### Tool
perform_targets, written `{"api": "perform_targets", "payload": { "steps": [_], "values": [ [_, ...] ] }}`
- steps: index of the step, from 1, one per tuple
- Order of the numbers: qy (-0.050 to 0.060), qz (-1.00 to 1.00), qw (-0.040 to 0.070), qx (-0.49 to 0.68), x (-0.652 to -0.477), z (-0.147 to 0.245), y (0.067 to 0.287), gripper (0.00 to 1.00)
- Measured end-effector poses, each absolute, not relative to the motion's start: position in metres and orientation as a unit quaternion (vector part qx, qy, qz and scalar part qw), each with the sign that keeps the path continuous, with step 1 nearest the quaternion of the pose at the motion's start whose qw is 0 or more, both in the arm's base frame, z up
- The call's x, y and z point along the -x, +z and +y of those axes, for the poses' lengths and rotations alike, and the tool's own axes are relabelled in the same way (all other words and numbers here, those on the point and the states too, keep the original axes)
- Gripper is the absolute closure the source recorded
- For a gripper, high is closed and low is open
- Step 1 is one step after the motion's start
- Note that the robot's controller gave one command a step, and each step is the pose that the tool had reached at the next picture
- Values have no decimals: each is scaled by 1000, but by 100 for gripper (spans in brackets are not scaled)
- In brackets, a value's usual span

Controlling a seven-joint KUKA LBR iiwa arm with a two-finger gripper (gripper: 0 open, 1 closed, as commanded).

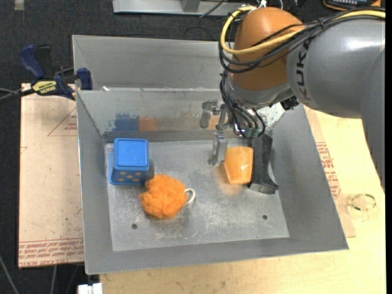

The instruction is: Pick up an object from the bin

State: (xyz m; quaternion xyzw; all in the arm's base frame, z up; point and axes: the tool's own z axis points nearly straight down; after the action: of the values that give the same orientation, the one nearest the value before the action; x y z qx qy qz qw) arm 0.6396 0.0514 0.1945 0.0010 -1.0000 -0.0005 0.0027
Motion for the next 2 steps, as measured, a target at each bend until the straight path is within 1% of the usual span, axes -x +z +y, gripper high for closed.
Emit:
{"api": "perform_targets", "payload": {
  "steps": [1,2],
  "values": [
    [-1,-1000,-1,-1,-641,51,200,0],
    [-1,-1000,-2,-24,-604,86,146,0]
  ]
}}
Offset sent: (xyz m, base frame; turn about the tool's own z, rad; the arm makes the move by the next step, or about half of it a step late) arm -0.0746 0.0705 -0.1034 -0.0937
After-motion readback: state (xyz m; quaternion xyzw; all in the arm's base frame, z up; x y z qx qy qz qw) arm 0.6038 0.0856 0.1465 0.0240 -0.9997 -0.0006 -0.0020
